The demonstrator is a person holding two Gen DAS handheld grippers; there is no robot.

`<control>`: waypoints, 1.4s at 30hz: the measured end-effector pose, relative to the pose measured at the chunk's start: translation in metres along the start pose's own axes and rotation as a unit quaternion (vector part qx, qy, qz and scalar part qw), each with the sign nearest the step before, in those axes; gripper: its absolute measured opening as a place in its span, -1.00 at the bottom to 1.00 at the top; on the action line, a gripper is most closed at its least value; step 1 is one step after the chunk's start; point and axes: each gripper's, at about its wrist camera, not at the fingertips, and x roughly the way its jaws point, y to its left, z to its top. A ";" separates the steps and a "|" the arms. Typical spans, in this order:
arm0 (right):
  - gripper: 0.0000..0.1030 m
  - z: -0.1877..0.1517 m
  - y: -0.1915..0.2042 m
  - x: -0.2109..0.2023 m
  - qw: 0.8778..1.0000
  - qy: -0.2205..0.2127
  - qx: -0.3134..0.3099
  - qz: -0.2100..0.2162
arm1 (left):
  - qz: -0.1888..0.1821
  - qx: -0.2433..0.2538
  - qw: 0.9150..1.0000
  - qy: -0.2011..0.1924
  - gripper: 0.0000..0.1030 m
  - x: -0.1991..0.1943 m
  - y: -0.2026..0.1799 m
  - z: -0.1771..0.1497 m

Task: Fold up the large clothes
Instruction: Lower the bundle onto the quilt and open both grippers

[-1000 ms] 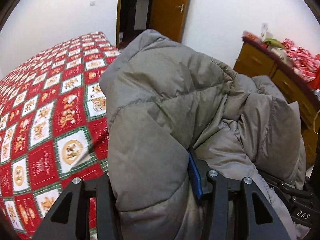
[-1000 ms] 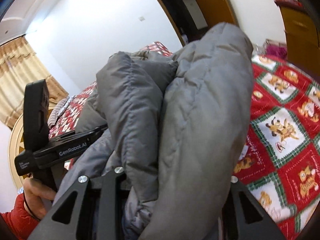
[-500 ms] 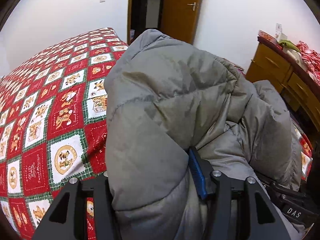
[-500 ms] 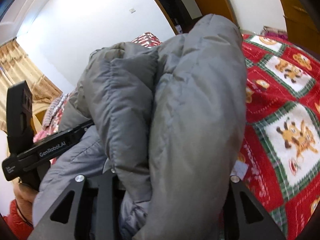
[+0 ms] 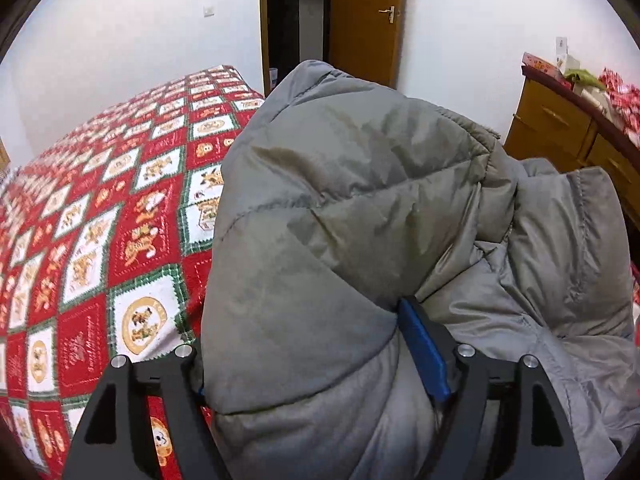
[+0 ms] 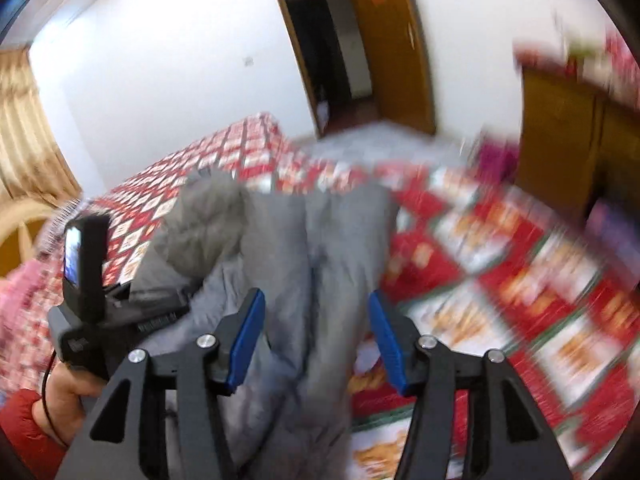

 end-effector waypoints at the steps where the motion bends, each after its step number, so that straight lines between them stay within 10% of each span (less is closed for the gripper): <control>1: 0.11 0.009 0.007 -0.006 1.000 -0.010 -0.019 0.008 | 0.010 0.014 1.000 -0.005 0.50 -0.001 -0.005 0.000; 5: -0.21 0.034 0.036 0.020 0.997 0.023 -0.067 0.043 | 0.041 0.070 0.997 -0.019 0.50 -0.008 -0.029 -0.002; 11: -0.71 0.008 0.009 0.091 0.993 0.108 0.035 -0.034 | 0.019 0.043 0.999 -0.003 0.64 0.001 -0.015 0.004; 19: -0.82 -0.021 -0.003 0.113 0.992 0.087 0.078 -0.041 | 0.000 0.027 1.000 0.010 0.76 0.013 -0.010 0.009; 29: -0.82 -0.019 0.031 0.120 0.989 0.081 -0.011 -0.125 | -0.061 -0.025 0.996 0.055 0.82 0.026 0.010 0.012; 34: -0.67 -0.027 0.044 0.093 0.987 0.077 -0.061 -0.126 | -0.089 -0.037 0.993 0.062 0.82 -0.017 0.033 -0.006; 36: -0.42 -0.031 0.048 0.075 0.987 0.074 -0.077 -0.122 | -0.072 -0.035 0.996 0.047 0.82 -0.039 0.041 -0.018; 39: 0.54 -0.041 0.055 0.038 0.987 0.044 -0.074 -0.139 | -0.032 -0.020 0.999 0.029 0.83 -0.065 0.042 -0.030; 42: 0.69 -0.053 0.063 -0.005 0.992 -0.009 -0.056 -0.115 | -0.005 0.011 1.000 0.018 0.83 -0.081 0.031 -0.039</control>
